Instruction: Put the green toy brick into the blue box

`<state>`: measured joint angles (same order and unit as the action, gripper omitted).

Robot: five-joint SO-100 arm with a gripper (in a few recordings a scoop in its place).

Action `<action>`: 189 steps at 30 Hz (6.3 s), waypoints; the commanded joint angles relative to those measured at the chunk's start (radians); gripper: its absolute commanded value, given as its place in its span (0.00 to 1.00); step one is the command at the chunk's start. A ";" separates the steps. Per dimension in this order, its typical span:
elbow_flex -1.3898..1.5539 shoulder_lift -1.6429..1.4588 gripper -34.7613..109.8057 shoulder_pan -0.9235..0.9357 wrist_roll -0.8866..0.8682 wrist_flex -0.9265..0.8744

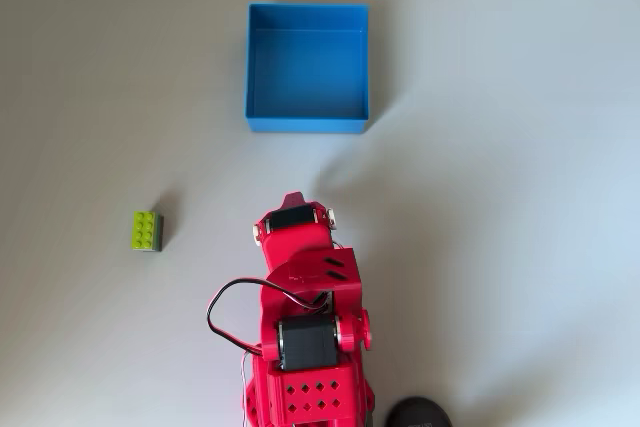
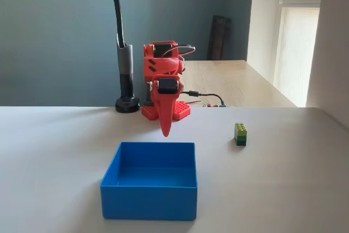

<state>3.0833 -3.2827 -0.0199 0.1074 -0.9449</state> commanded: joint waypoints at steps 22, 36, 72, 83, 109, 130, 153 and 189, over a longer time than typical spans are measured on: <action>0.020 -0.005 0.24 -0.006 0.014 0.012; 0.020 -0.005 0.24 -0.006 0.015 0.012; 0.003 -0.005 0.24 -0.009 0.025 0.012; -0.252 0.089 0.24 -0.150 0.160 0.018; -1.141 1.220 0.49 -0.397 0.759 -0.207; -1.244 1.572 0.47 -0.618 0.856 -0.313; -1.258 1.709 0.42 -0.769 0.594 -0.296; -1.187 1.697 0.24 -0.759 0.538 -0.167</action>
<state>1.9620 -1.5524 -0.7639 0.6519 -1.0891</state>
